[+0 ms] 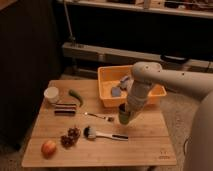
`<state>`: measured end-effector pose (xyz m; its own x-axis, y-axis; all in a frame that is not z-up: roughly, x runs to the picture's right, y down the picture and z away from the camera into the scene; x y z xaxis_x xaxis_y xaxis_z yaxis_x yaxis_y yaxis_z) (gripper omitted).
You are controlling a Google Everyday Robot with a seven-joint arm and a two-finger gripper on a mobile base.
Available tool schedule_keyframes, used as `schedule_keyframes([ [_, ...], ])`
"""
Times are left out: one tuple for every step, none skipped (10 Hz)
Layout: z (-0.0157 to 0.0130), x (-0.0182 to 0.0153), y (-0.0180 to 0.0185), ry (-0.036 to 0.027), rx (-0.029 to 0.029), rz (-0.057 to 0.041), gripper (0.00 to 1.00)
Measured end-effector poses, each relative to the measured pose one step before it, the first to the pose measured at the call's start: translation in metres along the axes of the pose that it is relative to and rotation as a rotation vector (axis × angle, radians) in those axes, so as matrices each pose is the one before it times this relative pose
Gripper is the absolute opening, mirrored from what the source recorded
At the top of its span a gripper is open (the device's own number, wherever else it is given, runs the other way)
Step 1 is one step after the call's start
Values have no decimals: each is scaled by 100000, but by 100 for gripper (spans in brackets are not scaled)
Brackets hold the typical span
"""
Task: Stack cups on top of each other
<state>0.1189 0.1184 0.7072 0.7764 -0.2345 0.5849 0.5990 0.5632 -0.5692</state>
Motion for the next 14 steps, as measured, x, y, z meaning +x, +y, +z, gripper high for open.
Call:
schedule_keyframes([
  [-1631, -790, -467, -37, 1198, -1406, 0],
  [-1704, -1463, -1209, -335, 1417, -3312, 0],
  [-965, -1617, -1631, -1021, 770, -4248, 0],
  [-417, -1227, -1252, -1380, 394, -3735, 0],
  [-298, -1392, -1397, -1767, 188, -4766, 0],
  [-86, -1929, -1650, -2011, -12, -6358, 0],
  [63, -2157, -1863, -1647, -23, -6812, 0],
  [164, -1415, -1423, -970, -190, -4744, 0],
  [260, -1895, -2610, -1197, 263, -6937, 0],
  [210, -795, -1632, -571, 333, -3558, 0],
  [355, -683, -2359, -466, 1809, -3760, 0],
  [409, -66, -2356, 200, 3518, -2259, 0],
  [467, 314, -1723, 832, 3899, -720, 0],
  [728, 893, -1900, 2668, 7314, 1077, 0],
])
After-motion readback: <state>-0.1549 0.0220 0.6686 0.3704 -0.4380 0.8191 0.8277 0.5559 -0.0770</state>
